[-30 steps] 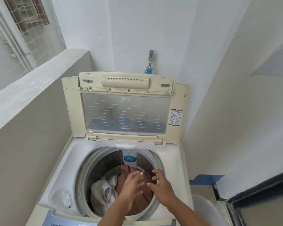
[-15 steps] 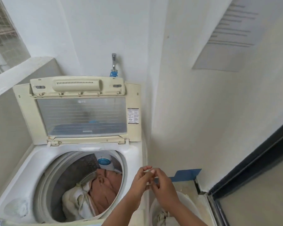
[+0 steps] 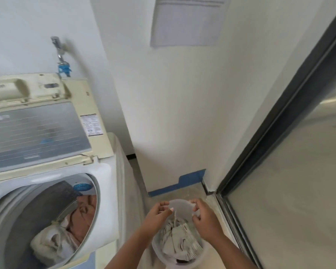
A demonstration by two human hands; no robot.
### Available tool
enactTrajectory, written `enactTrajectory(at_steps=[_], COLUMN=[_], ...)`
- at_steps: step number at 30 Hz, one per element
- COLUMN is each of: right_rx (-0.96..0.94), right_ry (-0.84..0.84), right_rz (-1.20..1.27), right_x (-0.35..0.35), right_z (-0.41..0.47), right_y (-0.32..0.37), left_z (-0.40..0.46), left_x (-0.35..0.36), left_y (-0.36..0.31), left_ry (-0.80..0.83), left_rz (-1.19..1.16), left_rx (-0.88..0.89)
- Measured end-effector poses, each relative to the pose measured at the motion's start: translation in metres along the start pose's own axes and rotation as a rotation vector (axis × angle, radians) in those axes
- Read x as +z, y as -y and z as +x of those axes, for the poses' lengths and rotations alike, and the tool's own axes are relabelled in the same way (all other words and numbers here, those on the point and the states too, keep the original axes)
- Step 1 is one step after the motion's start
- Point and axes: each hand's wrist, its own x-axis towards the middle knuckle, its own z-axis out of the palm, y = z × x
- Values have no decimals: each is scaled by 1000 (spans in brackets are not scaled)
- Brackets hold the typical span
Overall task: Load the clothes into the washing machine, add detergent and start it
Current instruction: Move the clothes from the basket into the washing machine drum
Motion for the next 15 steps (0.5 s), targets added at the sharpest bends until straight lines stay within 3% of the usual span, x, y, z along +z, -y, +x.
enactTrajectory(at_steps=[2, 8, 15], right_rx=[77, 293, 397], right_ry=[37, 362, 407], right_rz=[-36, -168, -124], right_x=[-4, 8, 76], right_z=[3, 17, 46], right_y=[-22, -79, -141], left_z=[10, 48, 107], left_x=[8, 26, 56], left_y=[5, 45, 111], left_ry=[36, 50, 117], left_rz=[37, 160, 241], left_rx=[-9, -140, -285])
